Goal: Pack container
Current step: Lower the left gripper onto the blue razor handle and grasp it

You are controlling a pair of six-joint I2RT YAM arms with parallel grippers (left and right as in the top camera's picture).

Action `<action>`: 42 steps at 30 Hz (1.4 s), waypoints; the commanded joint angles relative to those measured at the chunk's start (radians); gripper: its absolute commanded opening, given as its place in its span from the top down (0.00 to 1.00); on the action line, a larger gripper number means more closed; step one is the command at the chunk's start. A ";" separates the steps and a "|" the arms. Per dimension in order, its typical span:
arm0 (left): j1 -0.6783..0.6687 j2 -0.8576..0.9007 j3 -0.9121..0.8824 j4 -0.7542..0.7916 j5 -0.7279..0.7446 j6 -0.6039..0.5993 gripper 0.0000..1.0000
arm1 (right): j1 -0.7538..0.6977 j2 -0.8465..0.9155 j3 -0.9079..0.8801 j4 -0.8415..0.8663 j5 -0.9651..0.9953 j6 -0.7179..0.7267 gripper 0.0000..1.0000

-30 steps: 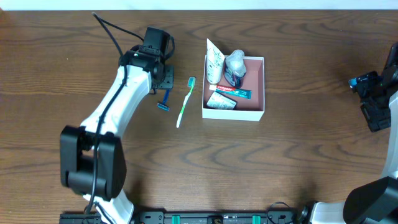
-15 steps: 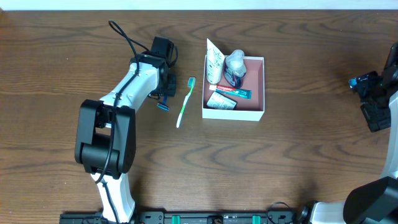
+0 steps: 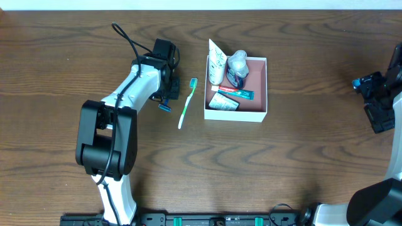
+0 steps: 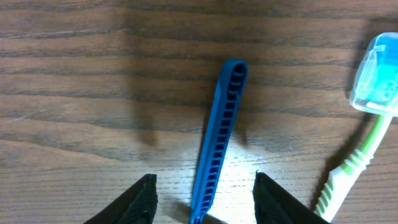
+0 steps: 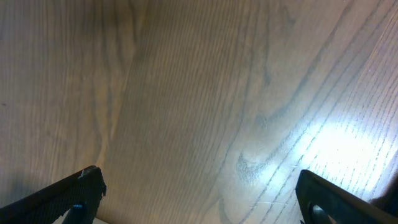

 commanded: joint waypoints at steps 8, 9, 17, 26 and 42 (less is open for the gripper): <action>0.004 0.003 -0.013 0.000 -0.008 0.013 0.57 | -0.010 0.005 0.000 -0.003 0.011 0.013 0.01; 0.004 0.003 -0.013 0.000 -0.009 0.013 0.57 | -0.010 0.005 0.000 -0.003 0.011 0.013 0.01; 0.004 0.008 -0.014 0.000 -0.009 0.013 0.57 | -0.010 0.005 0.000 -0.003 0.011 0.013 0.01; 0.004 0.048 -0.014 0.012 -0.008 0.013 0.57 | -0.010 0.005 0.000 -0.003 0.011 0.013 0.01; 0.004 0.051 -0.018 0.018 -0.008 0.013 0.57 | -0.010 0.005 0.000 -0.003 0.011 0.013 0.01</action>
